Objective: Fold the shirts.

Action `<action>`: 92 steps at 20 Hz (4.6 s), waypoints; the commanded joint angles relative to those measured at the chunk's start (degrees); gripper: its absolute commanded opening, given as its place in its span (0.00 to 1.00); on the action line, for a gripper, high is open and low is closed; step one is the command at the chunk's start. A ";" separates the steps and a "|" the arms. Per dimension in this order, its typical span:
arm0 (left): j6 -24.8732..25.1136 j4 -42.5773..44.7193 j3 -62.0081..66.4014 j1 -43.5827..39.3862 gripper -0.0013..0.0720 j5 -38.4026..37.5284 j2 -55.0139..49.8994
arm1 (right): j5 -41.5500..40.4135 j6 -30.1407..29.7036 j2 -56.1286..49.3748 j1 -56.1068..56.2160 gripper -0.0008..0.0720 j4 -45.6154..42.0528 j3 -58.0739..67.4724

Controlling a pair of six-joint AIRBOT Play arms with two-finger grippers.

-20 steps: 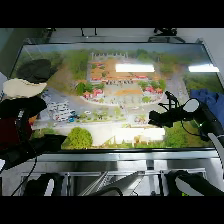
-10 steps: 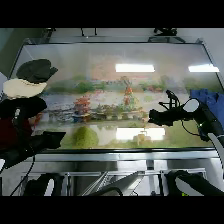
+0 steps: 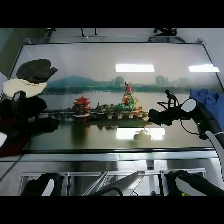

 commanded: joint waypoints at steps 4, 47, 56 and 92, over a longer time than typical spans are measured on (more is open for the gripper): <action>2.91 13.29 35.60 0.57 0.96 0.66 -33.92 | -0.70 -2.36 -3.85 0.07 0.06 -0.22 -0.02; -5.60 2.75 33.77 -30.67 0.03 -4.33 -30.86 | 2.29 -8.83 5.79 -2.84 0.43 2.84 0.17; -12.24 13.16 17.97 -27.15 0.93 -12.66 -18.14 | 7.63 -19.52 -5.33 -3.69 0.77 17.11 6.10; 5.73 -8.15 1.46 -5.33 0.03 15.06 -39.23 | 4.76 -41.35 -53.05 4.61 0.72 23.61 52.17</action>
